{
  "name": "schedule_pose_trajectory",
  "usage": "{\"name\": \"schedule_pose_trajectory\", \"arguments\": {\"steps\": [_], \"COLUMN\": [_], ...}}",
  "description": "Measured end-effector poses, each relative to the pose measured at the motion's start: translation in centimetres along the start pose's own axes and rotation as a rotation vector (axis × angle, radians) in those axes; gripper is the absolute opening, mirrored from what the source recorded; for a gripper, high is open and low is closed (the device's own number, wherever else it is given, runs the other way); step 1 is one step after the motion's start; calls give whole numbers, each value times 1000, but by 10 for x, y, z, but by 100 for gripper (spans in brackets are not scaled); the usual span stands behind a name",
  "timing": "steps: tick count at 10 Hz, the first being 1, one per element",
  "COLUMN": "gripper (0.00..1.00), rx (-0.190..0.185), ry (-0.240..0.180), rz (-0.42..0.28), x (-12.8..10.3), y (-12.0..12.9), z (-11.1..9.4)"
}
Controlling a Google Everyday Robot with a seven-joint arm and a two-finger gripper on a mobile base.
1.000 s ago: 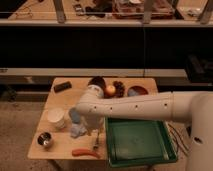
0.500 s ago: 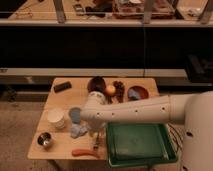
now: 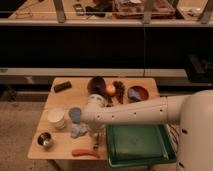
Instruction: Place fork in paper cup
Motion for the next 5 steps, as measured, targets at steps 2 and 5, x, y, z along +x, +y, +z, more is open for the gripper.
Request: {"name": "schedule_pose_trajectory", "arguments": {"steps": [2,5], "gripper": [46,46], "rx": [-6,-3], "ry": [6,11], "rz": [1,10], "x": [1,3], "y": [1,2], "z": [5,12]}}
